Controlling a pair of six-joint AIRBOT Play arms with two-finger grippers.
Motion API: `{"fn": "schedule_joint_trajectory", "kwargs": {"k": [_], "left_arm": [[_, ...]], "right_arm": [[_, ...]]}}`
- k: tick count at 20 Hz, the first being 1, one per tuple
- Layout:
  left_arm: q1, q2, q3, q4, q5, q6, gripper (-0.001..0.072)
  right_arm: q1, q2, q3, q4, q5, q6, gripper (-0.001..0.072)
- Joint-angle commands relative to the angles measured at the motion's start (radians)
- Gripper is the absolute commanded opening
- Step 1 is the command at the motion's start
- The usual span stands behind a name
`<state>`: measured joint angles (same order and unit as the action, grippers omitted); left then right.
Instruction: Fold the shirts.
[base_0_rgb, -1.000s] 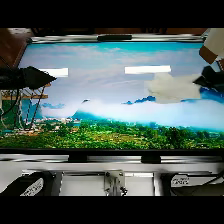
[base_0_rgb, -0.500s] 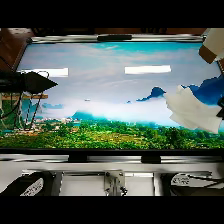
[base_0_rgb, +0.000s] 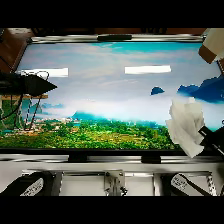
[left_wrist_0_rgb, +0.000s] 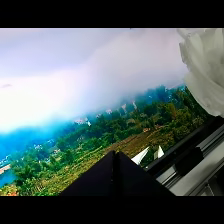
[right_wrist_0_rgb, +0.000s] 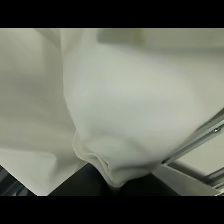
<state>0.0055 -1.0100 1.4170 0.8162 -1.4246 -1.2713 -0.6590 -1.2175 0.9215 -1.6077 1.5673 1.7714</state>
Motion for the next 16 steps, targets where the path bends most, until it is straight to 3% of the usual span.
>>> {"fn": "schedule_joint_trajectory", "kwargs": {"k": [1,3,7,9,13,14,16], "left_arm": [[0.0,0.001,0.0,0.001,-0.002,0.006,0.0035],[0.0,0.001,0.0,0.0,-0.001,0.006,0.0035],[0.0,0.001,0.0,0.001,-0.001,0.006,0.0035],[0.0,0.0,0.0,0.001,-0.001,0.006,0.0035],[-0.011,-0.001,0.0,0.09,0.03,0.002,0.0033],[-0.033,-0.002,0.0,0.19,0.061,-0.01,0.0032],[-0.121,-0.025,0.001,0.494,0.137,-0.114,0.0031]], "right_arm": [[-0.001,0.07,-0.153,-0.032,-0.021,0.01,0.0054],[-0.001,0.092,-0.172,-0.102,-0.01,0.004,0.0054],[-0.001,0.097,-0.172,-0.101,0.031,0.003,0.0072],[-0.001,0.098,-0.171,-0.083,0.054,-0.014,0.0509],[-0.001,0.097,-0.047,-0.192,0.215,-0.127,0.0508],[0.0,0.097,0.045,-0.237,0.239,-0.146,0.0508],[0.016,0.097,0.285,-0.217,0.192,-0.161,0.0508]]}}
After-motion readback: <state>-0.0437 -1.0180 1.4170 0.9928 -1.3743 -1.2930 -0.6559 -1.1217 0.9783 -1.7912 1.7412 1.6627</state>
